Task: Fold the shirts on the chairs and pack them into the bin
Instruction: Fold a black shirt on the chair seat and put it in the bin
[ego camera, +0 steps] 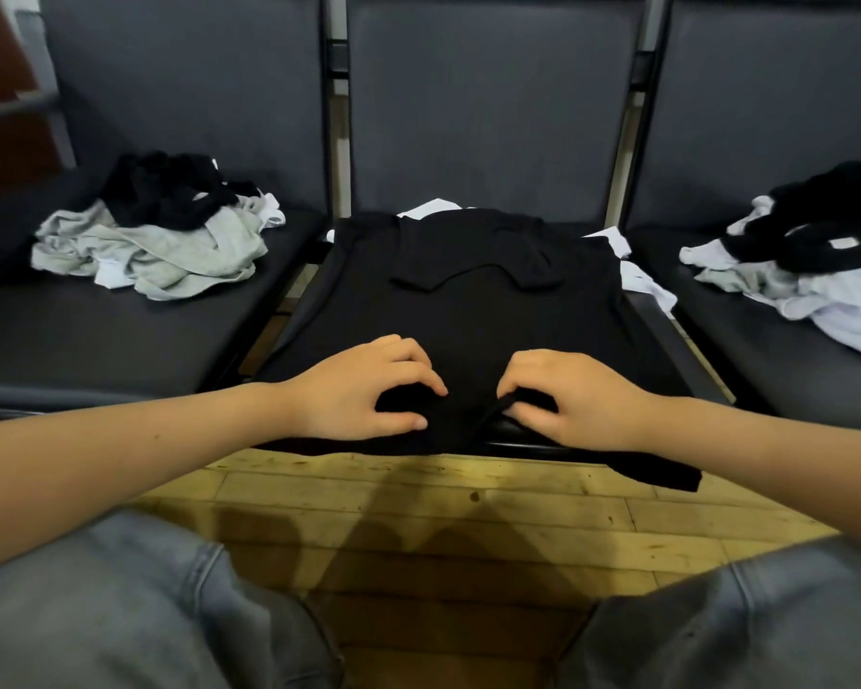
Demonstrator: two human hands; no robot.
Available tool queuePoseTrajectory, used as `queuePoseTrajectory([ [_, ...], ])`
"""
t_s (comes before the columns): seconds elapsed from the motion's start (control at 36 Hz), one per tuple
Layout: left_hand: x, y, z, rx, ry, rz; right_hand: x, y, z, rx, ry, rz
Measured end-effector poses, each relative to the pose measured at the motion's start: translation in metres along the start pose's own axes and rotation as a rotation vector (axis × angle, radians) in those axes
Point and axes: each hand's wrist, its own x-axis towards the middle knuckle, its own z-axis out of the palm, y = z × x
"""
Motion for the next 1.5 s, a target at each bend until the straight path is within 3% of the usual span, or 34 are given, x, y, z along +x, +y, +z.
queuePoseTrajectory([
  [0.17, 0.005, 0.02, -0.001, -0.032, 0.09, -0.108, 0.018, 0.006, -0.016, 0.332, -0.163, 0.267],
  [0.36, 0.027, 0.042, 0.006, 0.12, 0.071, -0.2, 0.034, 0.016, -0.027, 0.55, -0.291, 0.41],
  [0.53, 0.048, 0.026, -0.006, -0.347, 0.096, -0.421, 0.043, 0.018, -0.023, 0.689, -0.236, 0.56],
  [0.64, 0.055, 0.006, -0.015, -0.447, 0.159, -0.481, 0.051, 0.016, -0.019, 0.533, -0.08, 0.554],
  [0.72, 0.06, -0.003, -0.027, -0.234, 0.206, -0.4, 0.055, 0.017, -0.024, 0.302, 0.019, 0.434],
  [0.83, 0.065, -0.012, -0.033, -0.043, 0.264, -0.336, 0.058, 0.032, -0.031, 0.049, 0.119, 0.419],
  [1.03, 0.077, -0.042, -0.04, 0.168, 0.283, -0.377, 0.057, 0.054, -0.055, -0.371, 0.067, 0.575],
  [1.17, 0.072, -0.066, -0.049, 0.264, 0.343, -0.467, 0.05, 0.063, -0.062, -0.483, 0.011, 0.76],
  [1.36, 0.056, -0.072, -0.058, -0.152, 0.427, -0.667, 0.02, 0.084, -0.07, -0.496, 0.215, 0.901],
  [1.5, 0.041, -0.067, -0.068, -0.62, 0.546, -0.778, 0.0, 0.089, -0.071, -0.359, 0.219, 1.072],
])
